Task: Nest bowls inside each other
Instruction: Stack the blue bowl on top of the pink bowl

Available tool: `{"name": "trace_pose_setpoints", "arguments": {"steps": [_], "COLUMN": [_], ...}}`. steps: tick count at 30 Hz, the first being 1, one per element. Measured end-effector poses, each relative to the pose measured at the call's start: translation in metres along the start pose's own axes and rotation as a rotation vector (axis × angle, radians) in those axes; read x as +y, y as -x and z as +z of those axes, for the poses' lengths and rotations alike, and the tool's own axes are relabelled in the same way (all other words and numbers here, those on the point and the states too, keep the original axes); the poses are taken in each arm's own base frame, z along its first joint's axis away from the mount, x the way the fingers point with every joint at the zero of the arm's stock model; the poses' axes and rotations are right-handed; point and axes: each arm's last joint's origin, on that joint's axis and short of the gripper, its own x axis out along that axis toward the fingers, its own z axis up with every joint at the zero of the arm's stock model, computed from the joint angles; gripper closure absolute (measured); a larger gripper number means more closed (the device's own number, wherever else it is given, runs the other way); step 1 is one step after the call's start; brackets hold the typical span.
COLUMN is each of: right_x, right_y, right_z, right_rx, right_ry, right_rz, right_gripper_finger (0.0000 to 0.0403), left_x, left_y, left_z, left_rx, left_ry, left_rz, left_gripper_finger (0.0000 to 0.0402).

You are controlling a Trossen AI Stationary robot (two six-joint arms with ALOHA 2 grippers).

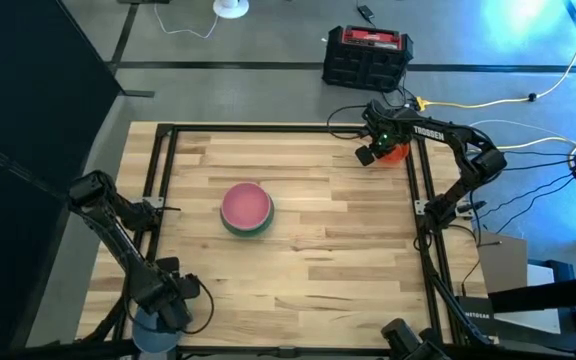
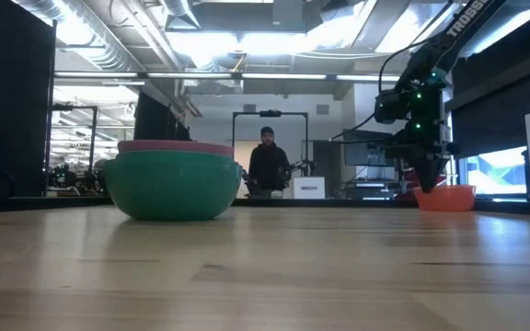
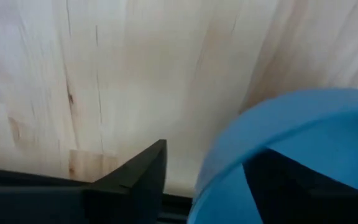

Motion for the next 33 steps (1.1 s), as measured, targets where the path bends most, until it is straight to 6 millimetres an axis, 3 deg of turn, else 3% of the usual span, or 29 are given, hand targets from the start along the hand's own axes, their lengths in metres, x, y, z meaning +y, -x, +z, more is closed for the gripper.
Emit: {"name": "trace_pose_setpoints", "arguments": {"steps": [5,12,15,25,33], "right_x": [0.0,0.0,0.0,0.0,0.0], "right_y": [0.0,0.0,0.0,0.0,0.0], "right_z": [0.0,0.0,0.0,0.001,0.002], "right_rx": [0.001,0.0,-0.003,-0.013,-0.021], "right_ry": [0.002,0.005,0.012,0.026,0.036], "right_rz": [0.002,0.002,0.003,0.008,0.012], "right_gripper_finger": [0.0403,0.0403,0.0403,0.0403,0.0403], "left_x": [0.002,0.003,0.006,0.042,0.083], "left_y": [-0.002,-0.001,-0.001,0.061,0.111], "left_z": [0.0,0.004,0.008,0.034,0.041], "left_rx": [0.002,0.031,0.032,-0.066,-0.157], "left_ry": [-0.023,-0.038,-0.032,0.194,0.395], "left_rz": [0.004,-0.015,-0.017,-0.071,-0.122], "left_gripper_finger": [0.0286,0.0388,0.0398,0.0401,0.0401]}}
